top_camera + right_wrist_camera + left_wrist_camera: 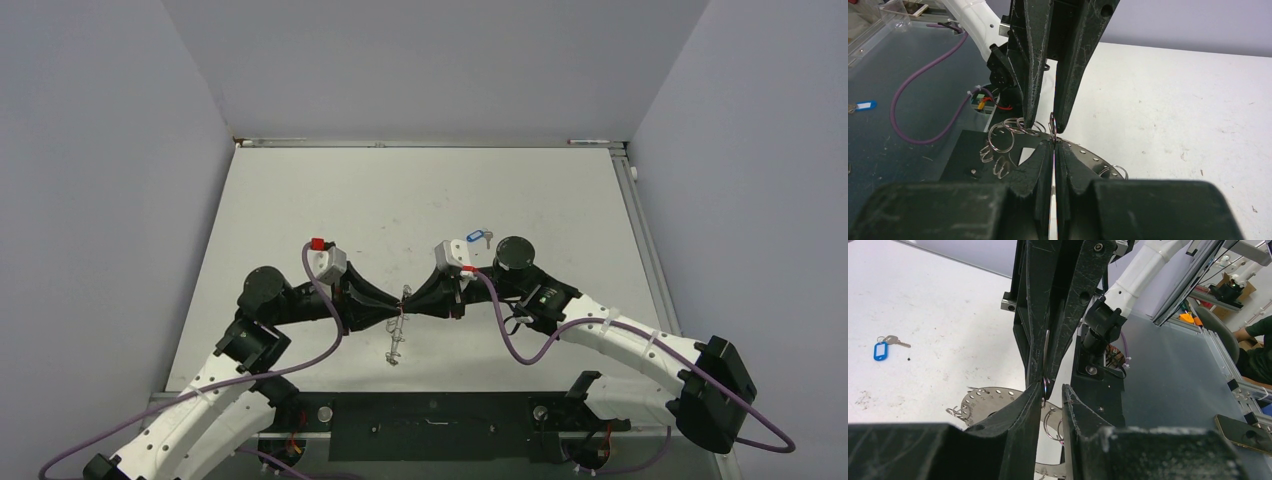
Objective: Put the keys on the keyring
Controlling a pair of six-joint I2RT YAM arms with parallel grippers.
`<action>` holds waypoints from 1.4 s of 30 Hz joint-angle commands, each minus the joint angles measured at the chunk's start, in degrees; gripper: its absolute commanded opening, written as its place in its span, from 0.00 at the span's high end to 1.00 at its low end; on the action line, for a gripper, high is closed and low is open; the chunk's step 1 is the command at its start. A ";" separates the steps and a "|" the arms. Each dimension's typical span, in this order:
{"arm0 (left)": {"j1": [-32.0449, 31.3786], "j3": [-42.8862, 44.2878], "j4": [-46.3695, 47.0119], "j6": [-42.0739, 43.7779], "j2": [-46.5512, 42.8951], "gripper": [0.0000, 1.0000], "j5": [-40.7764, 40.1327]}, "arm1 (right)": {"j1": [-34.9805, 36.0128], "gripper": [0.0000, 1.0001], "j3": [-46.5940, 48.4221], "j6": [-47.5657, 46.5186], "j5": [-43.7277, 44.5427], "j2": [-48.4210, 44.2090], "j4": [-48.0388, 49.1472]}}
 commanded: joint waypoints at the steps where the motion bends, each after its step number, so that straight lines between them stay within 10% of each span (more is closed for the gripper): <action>1: -0.34 -0.47 4.78 -1.18 -1.20 0.83 2.18 | 0.53 0.95 2.06 0.12 -2.31 -2.04 5.17; 11: -0.38 -0.39 5.34 -2.38 -1.07 0.94 2.57 | 0.47 0.95 1.85 0.54 -1.93 -2.41 6.24; 26: -0.30 -1.01 6.56 -3.70 -3.32 0.64 2.38 | 0.35 0.95 1.57 0.54 -2.32 -4.46 6.52; 42: -0.30 -1.32 8.55 -4.18 -2.10 0.86 1.74 | 0.43 0.95 1.40 3.06 -2.87 -3.28 9.04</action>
